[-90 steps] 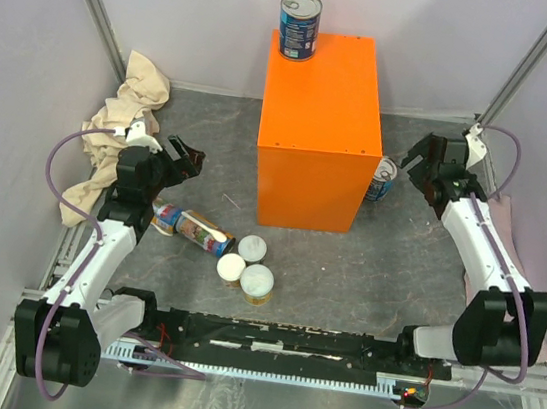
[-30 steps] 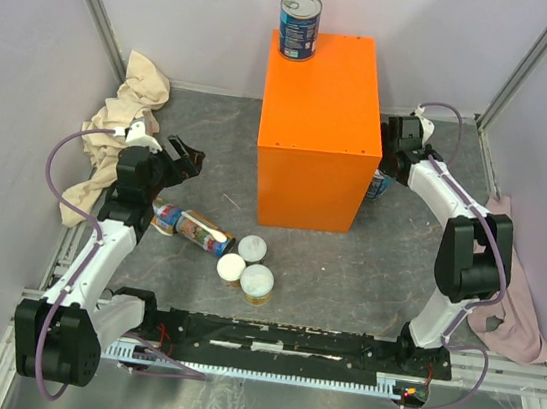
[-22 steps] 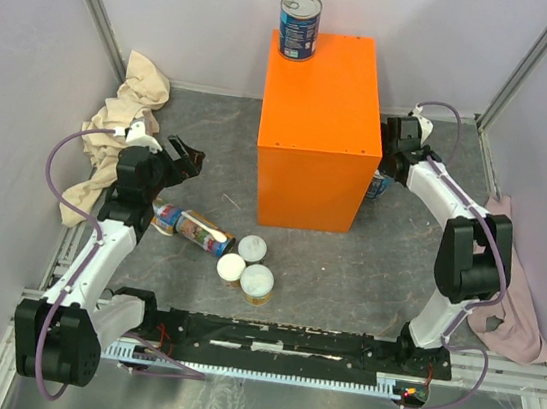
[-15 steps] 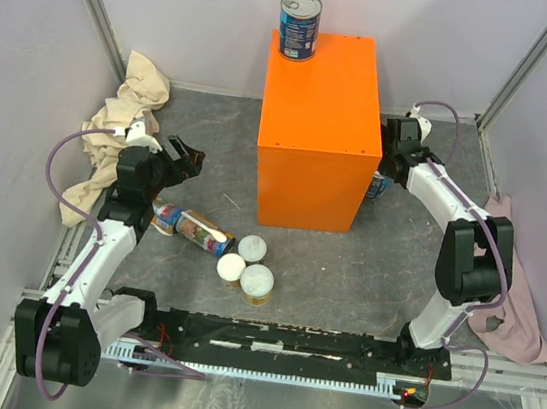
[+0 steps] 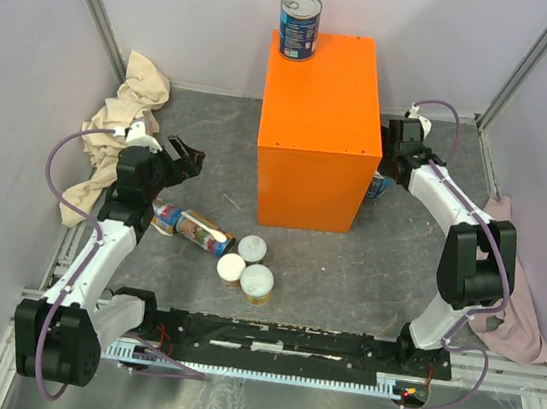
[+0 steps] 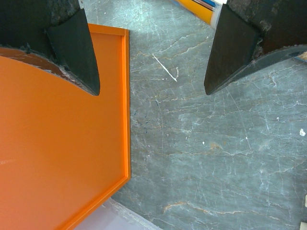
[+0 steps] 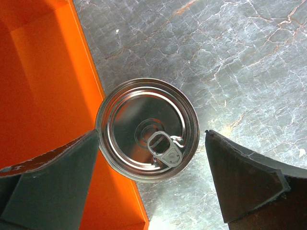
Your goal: Place and organize the canned foods onto the counter
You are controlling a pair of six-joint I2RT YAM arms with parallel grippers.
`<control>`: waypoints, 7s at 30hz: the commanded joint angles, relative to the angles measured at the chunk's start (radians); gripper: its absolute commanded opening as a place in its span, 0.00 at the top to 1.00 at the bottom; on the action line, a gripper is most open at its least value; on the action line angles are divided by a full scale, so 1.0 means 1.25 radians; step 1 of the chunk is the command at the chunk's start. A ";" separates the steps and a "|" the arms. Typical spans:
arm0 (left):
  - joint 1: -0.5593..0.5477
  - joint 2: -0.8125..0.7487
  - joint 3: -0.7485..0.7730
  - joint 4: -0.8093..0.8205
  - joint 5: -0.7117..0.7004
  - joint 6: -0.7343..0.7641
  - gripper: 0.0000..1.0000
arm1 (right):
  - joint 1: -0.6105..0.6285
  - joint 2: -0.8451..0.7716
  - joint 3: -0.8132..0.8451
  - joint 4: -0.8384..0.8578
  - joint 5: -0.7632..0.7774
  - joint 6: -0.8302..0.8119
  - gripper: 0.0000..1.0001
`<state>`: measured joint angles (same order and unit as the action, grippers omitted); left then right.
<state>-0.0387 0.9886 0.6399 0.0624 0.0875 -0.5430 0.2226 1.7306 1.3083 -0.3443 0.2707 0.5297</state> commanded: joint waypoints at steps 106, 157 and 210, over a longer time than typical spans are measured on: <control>0.005 0.008 -0.006 0.053 0.026 -0.027 0.06 | -0.022 0.007 -0.006 0.181 0.112 -0.143 0.99; 0.005 -0.032 -0.026 0.069 0.034 -0.043 0.06 | 0.053 -0.394 0.295 0.046 0.047 -0.222 0.99; 0.005 -0.009 -0.010 0.085 0.079 -0.053 0.06 | 0.261 0.107 0.928 -0.201 0.107 -0.342 0.82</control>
<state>-0.0387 0.9756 0.6071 0.1146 0.1631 -0.5793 0.5491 1.9240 2.4752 -0.8188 0.3710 0.1070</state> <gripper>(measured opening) 0.939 0.932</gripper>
